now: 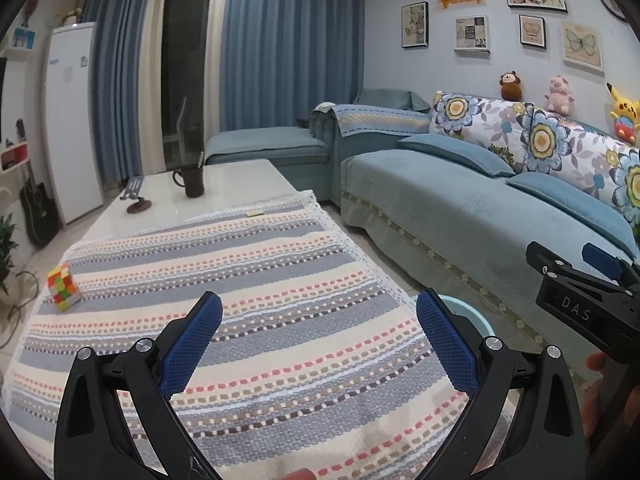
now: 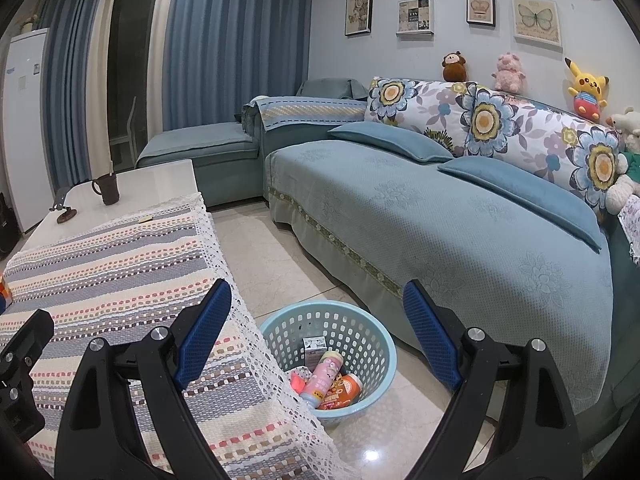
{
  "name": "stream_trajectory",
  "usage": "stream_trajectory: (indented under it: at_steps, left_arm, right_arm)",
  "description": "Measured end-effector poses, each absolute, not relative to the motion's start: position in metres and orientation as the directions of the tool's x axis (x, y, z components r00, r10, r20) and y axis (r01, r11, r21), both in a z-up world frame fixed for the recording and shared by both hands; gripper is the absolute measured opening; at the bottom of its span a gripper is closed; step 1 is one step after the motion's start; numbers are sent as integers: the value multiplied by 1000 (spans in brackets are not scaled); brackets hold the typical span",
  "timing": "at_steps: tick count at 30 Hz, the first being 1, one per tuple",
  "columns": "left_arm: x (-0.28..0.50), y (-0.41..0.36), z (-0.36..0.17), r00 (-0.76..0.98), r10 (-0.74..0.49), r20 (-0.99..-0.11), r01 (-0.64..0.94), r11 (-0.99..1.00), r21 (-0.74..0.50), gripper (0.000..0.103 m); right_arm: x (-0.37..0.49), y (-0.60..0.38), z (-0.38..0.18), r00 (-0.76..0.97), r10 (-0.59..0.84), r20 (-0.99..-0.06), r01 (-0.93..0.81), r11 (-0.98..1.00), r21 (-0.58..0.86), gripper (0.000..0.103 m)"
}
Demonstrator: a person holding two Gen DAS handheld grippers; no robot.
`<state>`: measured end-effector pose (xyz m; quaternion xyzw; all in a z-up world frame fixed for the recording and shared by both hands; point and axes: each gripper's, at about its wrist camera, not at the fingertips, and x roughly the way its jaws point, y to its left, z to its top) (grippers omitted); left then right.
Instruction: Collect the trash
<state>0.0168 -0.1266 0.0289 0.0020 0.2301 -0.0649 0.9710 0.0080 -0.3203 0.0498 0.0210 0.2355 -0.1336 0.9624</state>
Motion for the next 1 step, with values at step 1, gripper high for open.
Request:
stream_trajectory:
  at_steps: [1]
  left_arm:
    - [17, -126, 29, 885, -128, -448, 129, 991, -30, 95]
  right_arm:
    - [8, -320, 50, 853, -247, -459, 267, 964, -22, 83]
